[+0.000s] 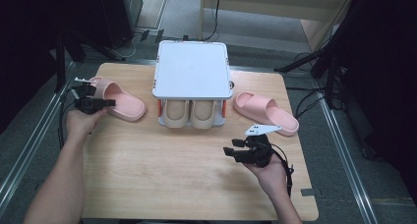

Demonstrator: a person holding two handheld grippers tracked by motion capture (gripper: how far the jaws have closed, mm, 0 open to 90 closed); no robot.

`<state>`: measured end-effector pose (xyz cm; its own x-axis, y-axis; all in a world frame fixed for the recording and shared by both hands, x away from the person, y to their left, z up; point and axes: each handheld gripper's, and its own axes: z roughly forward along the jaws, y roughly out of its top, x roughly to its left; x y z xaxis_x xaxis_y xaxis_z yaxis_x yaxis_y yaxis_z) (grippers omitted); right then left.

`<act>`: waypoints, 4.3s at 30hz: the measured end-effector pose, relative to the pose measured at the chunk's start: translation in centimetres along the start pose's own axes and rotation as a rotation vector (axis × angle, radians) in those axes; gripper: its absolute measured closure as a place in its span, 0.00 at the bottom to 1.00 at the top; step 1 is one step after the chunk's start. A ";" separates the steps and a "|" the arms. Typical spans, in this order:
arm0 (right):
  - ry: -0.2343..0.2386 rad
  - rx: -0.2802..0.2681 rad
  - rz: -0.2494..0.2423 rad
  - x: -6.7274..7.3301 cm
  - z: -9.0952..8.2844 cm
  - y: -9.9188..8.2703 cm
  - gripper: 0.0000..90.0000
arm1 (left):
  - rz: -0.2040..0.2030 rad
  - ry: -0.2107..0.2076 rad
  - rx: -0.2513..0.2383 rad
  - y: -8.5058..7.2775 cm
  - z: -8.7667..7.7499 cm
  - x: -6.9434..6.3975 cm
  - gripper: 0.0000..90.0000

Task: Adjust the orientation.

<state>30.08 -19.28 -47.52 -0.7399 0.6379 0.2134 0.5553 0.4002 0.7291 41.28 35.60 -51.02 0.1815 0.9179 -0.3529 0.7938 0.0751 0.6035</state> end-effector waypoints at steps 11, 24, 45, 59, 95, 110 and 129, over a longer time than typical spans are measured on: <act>0.026 0.004 -0.029 0.3 0.9 0.9 0.55 | -0.027 0.010 -0.003 -1.3 -1.6 1.2 0.99; 0.042 0.014 -0.049 0.5 1.6 1.5 0.55 | -0.023 -0.007 -0.059 -1.6 -4.7 0.8 0.73; 0.015 0.006 -0.016 0.3 0.4 0.5 0.55 | -0.071 0.079 -0.065 -0.7 -1.9 3.5 0.51; -0.033 -0.011 0.032 0.0 -1.3 -0.9 0.55 | -0.030 0.194 -0.081 0.4 -1.0 3.2 0.71; 0.086 -0.064 -0.034 -1.0 0.1 3.2 0.55 | 0.104 -0.046 -0.083 -3.2 -8.2 -5.2 0.93; 0.100 -0.069 -0.039 -1.0 0.7 4.0 0.56 | 0.262 -0.174 -0.007 -8.3 -8.8 -11.7 0.93; 0.104 -0.049 -0.060 0.5 0.9 3.2 0.60 | 0.443 -0.308 0.111 -9.7 -1.7 -18.6 0.89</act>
<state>31.88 -17.09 -45.70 -0.8082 0.5409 0.2329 0.4914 0.4014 0.7729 29.25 18.47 -49.14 0.6603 0.6948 -0.2853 0.6565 -0.3495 0.6685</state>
